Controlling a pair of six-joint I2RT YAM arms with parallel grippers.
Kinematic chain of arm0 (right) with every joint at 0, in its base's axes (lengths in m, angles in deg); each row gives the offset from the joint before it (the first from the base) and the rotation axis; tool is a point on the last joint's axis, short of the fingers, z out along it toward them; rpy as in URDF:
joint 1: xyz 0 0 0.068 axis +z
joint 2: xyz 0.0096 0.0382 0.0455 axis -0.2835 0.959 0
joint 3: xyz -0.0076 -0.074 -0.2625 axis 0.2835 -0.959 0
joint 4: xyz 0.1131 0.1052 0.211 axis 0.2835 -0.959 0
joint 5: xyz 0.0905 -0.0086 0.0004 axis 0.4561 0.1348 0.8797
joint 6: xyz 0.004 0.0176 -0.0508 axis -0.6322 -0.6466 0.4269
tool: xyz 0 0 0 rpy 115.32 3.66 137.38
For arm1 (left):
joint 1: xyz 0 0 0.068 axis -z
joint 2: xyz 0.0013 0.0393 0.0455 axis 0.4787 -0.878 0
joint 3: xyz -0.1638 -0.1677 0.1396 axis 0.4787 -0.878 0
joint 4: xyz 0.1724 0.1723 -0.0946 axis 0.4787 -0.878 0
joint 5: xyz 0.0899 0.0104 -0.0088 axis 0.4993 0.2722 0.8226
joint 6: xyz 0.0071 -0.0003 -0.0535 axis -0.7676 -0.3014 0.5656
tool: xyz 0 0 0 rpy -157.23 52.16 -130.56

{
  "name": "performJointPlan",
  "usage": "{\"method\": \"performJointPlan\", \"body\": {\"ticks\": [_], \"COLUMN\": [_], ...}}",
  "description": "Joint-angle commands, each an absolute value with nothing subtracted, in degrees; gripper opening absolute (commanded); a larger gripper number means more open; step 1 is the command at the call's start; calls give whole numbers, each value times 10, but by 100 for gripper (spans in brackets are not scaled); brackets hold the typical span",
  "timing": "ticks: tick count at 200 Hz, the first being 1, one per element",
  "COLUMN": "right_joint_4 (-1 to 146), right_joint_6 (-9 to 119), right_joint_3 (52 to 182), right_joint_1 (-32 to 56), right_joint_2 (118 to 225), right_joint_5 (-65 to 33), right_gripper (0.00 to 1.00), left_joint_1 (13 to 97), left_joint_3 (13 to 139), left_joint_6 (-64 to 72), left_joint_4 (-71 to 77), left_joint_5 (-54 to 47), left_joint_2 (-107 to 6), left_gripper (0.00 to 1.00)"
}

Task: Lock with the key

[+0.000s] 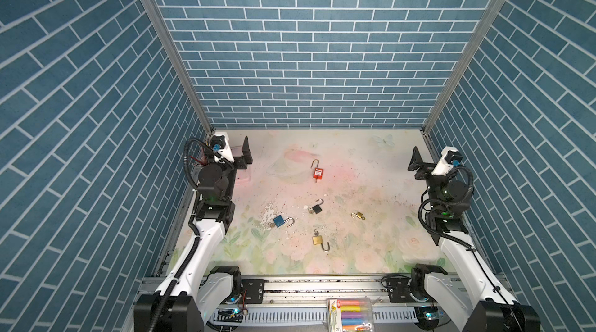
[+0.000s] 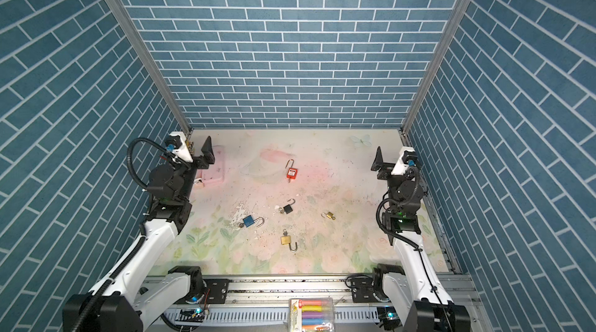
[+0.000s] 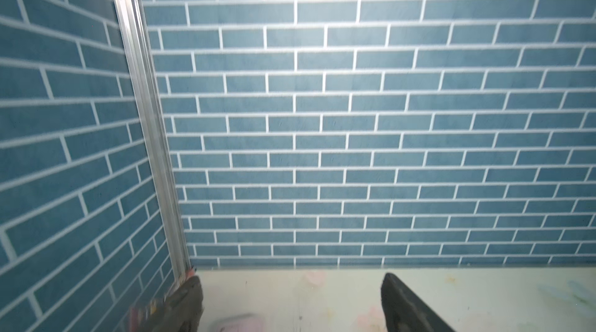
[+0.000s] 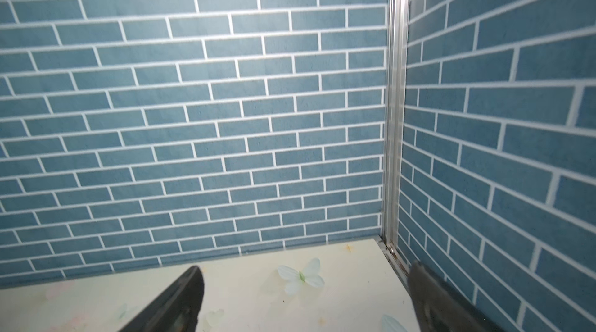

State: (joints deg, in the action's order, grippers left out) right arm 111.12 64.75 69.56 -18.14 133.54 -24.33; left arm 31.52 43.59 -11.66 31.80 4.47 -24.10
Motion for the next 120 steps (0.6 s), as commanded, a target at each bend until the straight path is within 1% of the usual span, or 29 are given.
{"method": "performJointPlan", "body": {"ticks": [1,12,21,30,46,58,65,74,92,107,120], "right_joint_4": [1073,1061,1048,1034,978,909,873,830,848,866,933], "right_joint_6": [623,622,622,614,561,506,476,436,396,312,273], "right_joint_3": [742,768,789,810,866,916,937,959,943,903,846], "right_joint_1": [-183,-183,-183,-183,-183,-183,-183,-184,-189,-196,-213], "right_joint_2": [1315,1315,1318,1324,1346,1363,1369,1371,1352,1318,1281], "right_joint_5": [-186,-155,-130,-121,-156,-197,-220,-242,-232,-265,-264], "right_gripper": [99,99,98,99,99,99,99,98,99,98,98], "left_joint_1": [316,317,316,320,320,319,319,319,313,301,280], "left_joint_3": [493,532,560,585,634,669,669,654,603,556,558], "left_joint_6": [-77,-64,-59,-33,33,24,13,29,115,215,237], "left_joint_4": [269,244,229,207,139,66,71,85,154,202,203], "left_joint_5": [56,60,41,44,57,3,-30,-40,-7,27,-12], "left_joint_2": [-236,-241,-245,-245,-245,-239,-230,-214,-173,-145,-145], "left_gripper": [87,87,87,87,87,87,87,87,87,87,87]}}
